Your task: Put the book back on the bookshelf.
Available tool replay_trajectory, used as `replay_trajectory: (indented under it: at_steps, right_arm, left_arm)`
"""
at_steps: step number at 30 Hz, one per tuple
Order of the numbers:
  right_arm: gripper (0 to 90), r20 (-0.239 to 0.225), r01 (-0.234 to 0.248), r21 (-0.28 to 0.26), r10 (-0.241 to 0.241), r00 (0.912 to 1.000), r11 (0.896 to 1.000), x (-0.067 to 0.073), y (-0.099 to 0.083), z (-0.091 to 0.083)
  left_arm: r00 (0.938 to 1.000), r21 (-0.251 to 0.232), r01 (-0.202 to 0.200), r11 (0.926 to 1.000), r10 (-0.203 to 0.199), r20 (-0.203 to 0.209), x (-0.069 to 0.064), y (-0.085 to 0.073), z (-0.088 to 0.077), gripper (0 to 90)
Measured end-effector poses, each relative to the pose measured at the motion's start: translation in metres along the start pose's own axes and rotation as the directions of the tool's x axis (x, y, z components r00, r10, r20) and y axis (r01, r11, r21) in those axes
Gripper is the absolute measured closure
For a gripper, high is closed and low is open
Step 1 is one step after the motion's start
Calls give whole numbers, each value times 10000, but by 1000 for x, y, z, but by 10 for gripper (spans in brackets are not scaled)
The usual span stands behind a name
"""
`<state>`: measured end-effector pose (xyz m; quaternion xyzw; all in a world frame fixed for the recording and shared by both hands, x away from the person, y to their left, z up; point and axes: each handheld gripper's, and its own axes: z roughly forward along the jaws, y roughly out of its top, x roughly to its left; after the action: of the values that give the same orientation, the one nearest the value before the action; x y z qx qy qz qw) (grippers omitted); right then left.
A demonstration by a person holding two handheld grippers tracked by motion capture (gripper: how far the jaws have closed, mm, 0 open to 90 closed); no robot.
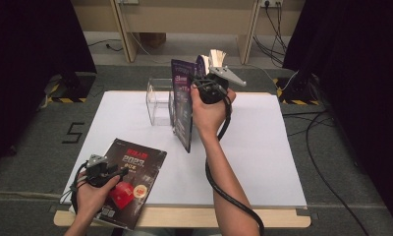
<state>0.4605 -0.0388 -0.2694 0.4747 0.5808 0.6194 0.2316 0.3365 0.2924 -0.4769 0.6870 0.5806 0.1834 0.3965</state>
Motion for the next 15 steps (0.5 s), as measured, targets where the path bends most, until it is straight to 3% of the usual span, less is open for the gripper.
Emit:
replay_trajectory:
  at_steps: [15]
  right_arm:
    - [849,225,80,-223,-75,9997,9997,-1,18,24]
  left_arm:
    - [10000,3,-20,10000,20,48,0,0,0,506]
